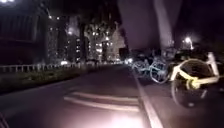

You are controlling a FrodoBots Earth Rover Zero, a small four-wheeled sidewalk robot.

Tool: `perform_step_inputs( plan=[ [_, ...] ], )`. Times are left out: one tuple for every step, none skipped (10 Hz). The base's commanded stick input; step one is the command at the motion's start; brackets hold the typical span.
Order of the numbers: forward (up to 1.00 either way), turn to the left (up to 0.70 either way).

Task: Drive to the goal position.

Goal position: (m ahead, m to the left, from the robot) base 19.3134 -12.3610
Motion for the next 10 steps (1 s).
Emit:
perform_step_inputs(
  plan=[
    [0.7,0.0],
    [0.7,0.0],
    [0.7,0.0],
    [0.7,-0.08],
    [0.7,-0.14],
    [0.7,-0.14],
    [0.7,-0.14],
    [0.7,-0.03],
    [0.7,0.0],
    [0.7,0.0]
  ],
)
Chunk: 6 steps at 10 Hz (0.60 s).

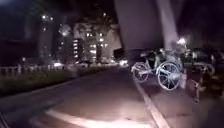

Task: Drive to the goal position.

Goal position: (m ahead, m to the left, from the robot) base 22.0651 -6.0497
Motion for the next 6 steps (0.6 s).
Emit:
perform_step_inputs(
  plan=[
    [0.7,0.0],
    [0.7,0.0],
    [0.7,0.0],
    [0.7,0.0],
    [0.7,0.0],
    [0.7,0.0]
  ],
)
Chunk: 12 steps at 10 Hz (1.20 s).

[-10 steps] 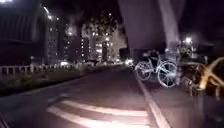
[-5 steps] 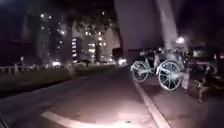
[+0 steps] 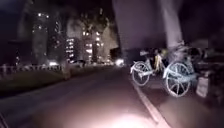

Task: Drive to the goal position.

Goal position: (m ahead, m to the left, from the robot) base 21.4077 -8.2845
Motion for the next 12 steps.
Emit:
perform_step_inputs(
  plan=[
    [0.7,0.0],
    [0.7,0.0],
    [0.7,0.0],
    [0.7,0.0],
    [0.7,0.0],
    [0.7,0.0],
    [0.7,0.0],
    [0.7,0.0],
    [0.7,0.0],
    [0.7,0.0],
    [0.7,0.0],
    [0.7,0.0]
  ],
)
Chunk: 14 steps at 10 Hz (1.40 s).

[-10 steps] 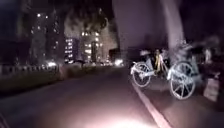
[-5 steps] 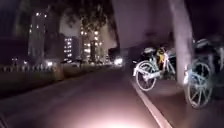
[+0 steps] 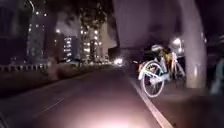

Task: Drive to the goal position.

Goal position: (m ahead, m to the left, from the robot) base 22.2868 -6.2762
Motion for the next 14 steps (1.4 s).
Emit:
perform_step_inputs(
  plan=[
    [0.7,0.0],
    [0.7,0.0],
    [0.7,0.0],
    [0.7,0.0],
    [0.7,0.0],
    [0.7,0.0],
    [0.7,0.0],
    [0.7,0.0],
    [0.7,0.0],
    [0.7,0.0],
    [0.7,0.0],
    [0.7,0.0],
    [0.7,0.0],
    [0.7,0.0]
  ],
)
